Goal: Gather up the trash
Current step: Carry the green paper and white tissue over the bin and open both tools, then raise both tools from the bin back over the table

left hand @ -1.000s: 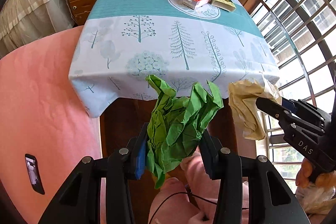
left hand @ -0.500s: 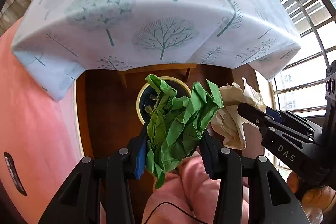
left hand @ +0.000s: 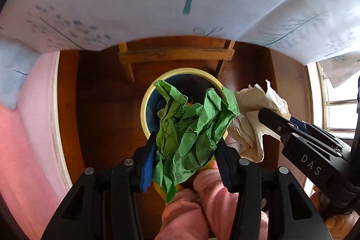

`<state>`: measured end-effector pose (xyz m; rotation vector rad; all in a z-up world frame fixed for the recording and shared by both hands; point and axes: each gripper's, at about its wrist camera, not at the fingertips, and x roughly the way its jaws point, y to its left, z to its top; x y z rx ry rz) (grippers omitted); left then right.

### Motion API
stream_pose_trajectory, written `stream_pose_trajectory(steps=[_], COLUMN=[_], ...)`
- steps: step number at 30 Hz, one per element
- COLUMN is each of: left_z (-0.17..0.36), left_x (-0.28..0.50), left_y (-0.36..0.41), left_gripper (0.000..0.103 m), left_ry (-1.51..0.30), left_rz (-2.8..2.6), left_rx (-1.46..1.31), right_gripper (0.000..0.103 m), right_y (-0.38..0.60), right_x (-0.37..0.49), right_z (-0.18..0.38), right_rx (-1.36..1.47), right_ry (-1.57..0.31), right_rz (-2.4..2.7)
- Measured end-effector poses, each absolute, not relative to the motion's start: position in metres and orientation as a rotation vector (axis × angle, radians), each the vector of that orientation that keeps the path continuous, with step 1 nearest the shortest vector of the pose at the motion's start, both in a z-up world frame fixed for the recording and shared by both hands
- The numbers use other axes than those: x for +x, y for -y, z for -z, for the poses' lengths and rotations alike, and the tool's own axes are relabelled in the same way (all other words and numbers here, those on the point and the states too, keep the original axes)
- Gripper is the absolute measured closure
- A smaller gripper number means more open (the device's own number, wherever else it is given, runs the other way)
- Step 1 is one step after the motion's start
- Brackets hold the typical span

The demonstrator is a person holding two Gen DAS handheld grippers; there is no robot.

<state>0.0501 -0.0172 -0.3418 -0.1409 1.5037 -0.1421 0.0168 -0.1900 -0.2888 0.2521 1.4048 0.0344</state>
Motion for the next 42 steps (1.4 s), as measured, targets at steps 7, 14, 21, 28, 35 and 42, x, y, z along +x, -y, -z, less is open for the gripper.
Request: stream_pose_trajectory(steps=[7,14,21,28,35,42], left_z=[0.385,0.374,0.336,0.291,0.225,0.145], left_x=[0.057,0.045,0.041,0.032,0.018,0.005], left_y=[0.013,-0.008,-0.029,-0.043,-0.055,-0.055], left_gripper=[0.013,0.013,0.013,0.013,0.013,0.013], left_ry=[-1.536,-1.5,-1.442,-1.384,-1.31,-1.24], left_rz=[0.105,0.062,0.009,-0.017,-0.025,-0.028], left_rx=[-0.146,-0.168,-0.207,-0.231,-0.276,-0.255], right_gripper=[0.08,0.08,0.058,0.044,0.044,0.044], right_y=[0.188,0.186,0.167,0.144,0.124,0.111], right_x=[0.022,0.029,0.039,0.05,0.045,0.029], right_z=[0.329,0.34,0.327,0.3,0.242,0.16], right_rx=[0.26,0.278,0.24,0.17,0.093,0.041], right_ry=[-1.428,-1.437,-1.419,-1.405,-1.394,-1.366], right_rz=[-0.029,-0.044,-0.077,-0.117,-0.161,-0.194])
